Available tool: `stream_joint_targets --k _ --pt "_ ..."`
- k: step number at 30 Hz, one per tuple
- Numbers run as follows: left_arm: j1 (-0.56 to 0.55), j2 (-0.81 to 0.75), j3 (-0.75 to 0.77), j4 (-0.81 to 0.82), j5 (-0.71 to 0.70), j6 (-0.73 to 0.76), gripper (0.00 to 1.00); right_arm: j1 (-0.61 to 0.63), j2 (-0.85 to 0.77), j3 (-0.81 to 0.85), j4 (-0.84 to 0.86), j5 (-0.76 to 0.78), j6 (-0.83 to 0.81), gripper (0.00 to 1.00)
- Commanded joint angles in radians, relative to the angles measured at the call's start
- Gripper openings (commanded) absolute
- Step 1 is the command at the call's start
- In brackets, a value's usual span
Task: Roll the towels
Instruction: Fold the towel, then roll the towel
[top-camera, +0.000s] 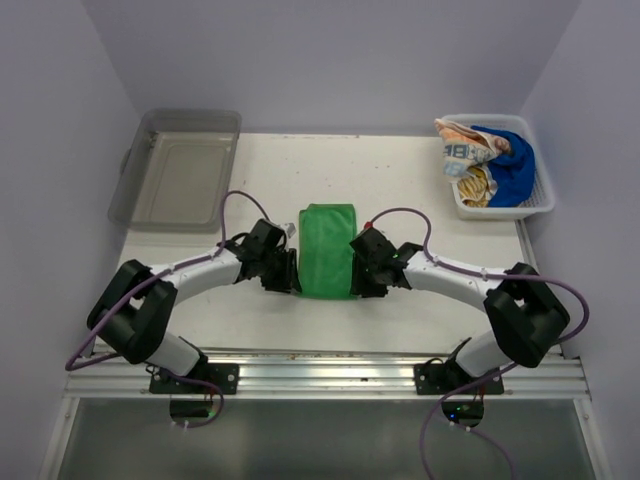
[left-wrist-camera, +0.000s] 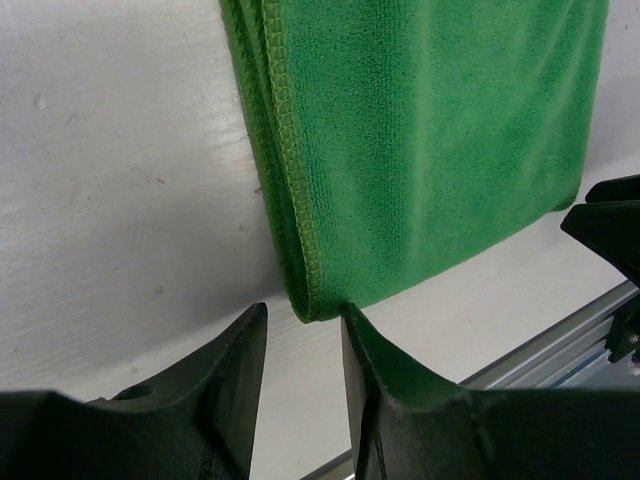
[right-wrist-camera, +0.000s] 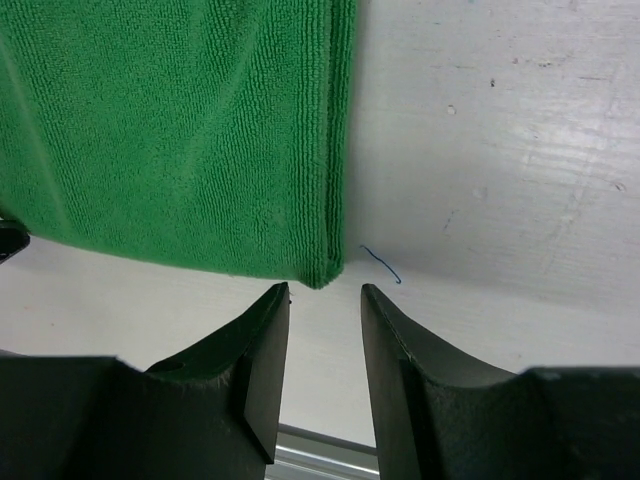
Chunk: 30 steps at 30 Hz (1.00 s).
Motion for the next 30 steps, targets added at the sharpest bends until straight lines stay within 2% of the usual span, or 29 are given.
stream_joint_targets --k 1,6,13,16,18,21,26,30 --pt "-0.008 0.016 -0.016 0.062 -0.003 -0.013 0.38 0.001 0.034 0.023 0.062 -0.02 0.024 0.39" --pt "-0.006 0.036 -0.041 0.084 0.003 -0.019 0.32 0.001 0.076 0.013 0.092 -0.023 0.029 0.39" --pt "-0.006 0.053 -0.055 0.07 -0.024 -0.018 0.24 0.0 0.103 -0.031 0.129 -0.029 0.049 0.32" --pt "-0.008 0.036 -0.055 0.058 -0.037 -0.019 0.26 0.001 0.091 -0.037 0.132 -0.026 0.052 0.25" --pt "-0.009 0.022 -0.053 0.054 -0.037 -0.021 0.32 0.0 0.084 -0.039 0.129 -0.023 0.053 0.24" --pt "-0.008 0.017 -0.046 0.036 -0.028 -0.018 0.37 0.001 0.075 -0.042 0.126 -0.023 0.056 0.24" --pt "-0.017 0.019 -0.073 0.061 0.001 -0.034 0.4 0.0 0.06 -0.054 0.131 -0.023 0.069 0.25" --pt "-0.017 0.023 -0.073 0.087 0.015 -0.05 0.38 0.001 0.054 -0.059 0.126 -0.023 0.07 0.26"
